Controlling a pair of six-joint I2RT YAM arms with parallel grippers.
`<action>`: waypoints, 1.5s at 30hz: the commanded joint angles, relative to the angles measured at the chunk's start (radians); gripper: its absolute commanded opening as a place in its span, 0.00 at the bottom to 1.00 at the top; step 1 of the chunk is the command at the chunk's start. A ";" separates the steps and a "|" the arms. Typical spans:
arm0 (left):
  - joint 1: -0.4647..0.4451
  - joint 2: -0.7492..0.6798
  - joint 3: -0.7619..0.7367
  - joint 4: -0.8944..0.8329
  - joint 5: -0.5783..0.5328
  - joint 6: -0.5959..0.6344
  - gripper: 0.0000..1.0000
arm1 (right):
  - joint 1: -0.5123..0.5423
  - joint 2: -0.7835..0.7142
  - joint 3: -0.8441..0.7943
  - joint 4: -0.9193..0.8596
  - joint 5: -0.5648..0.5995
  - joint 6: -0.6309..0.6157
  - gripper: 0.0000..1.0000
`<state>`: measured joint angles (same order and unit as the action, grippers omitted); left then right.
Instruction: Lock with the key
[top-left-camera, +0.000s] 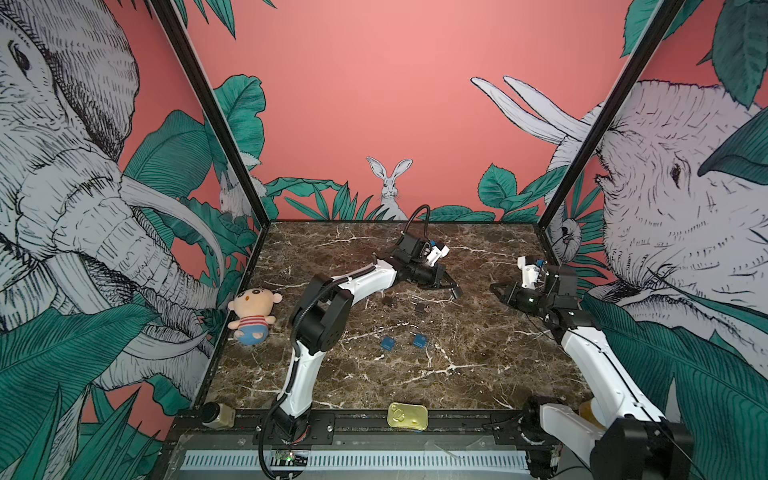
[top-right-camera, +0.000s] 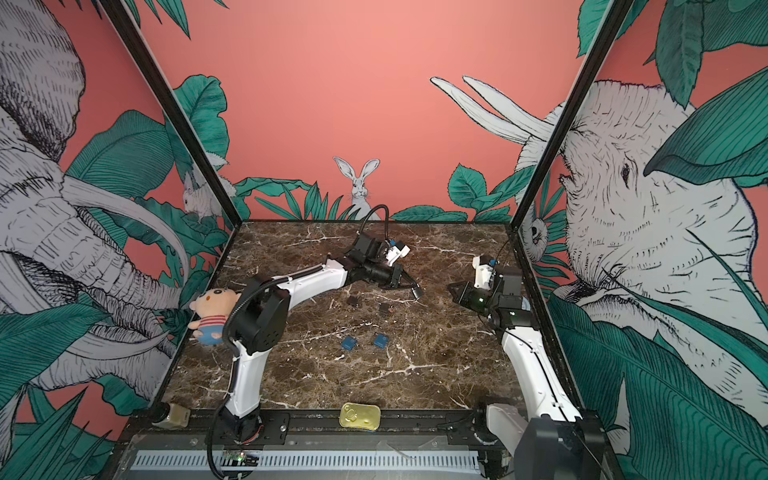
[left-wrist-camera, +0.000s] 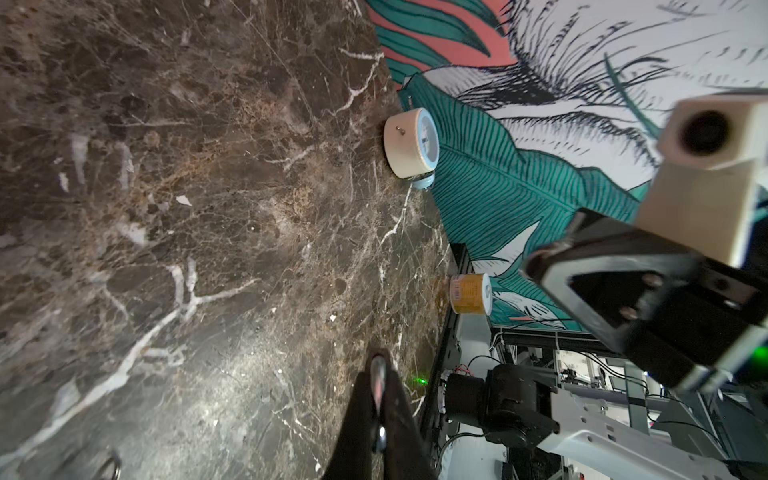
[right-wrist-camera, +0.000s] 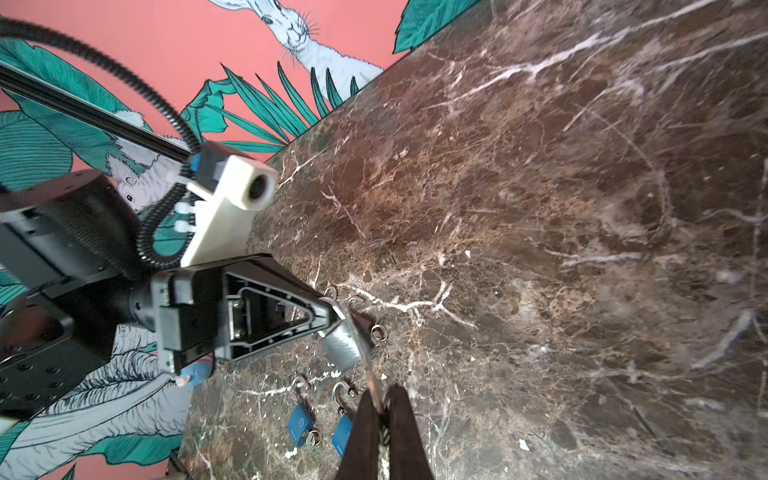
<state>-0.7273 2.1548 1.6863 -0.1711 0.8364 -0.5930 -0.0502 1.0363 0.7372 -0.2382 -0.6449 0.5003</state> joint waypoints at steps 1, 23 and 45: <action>-0.027 0.064 0.151 -0.193 -0.009 0.064 0.00 | -0.008 -0.020 0.012 0.008 0.019 -0.033 0.00; -0.074 0.453 0.637 -0.458 0.018 0.045 0.00 | -0.010 -0.010 -0.041 0.059 -0.051 -0.003 0.00; -0.006 0.340 0.474 -0.358 -0.087 0.017 0.34 | 0.082 0.059 -0.067 -0.002 0.109 -0.037 0.00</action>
<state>-0.7662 2.6026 2.2208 -0.5808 0.7788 -0.5617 -0.0051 1.0786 0.6743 -0.2249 -0.6159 0.4923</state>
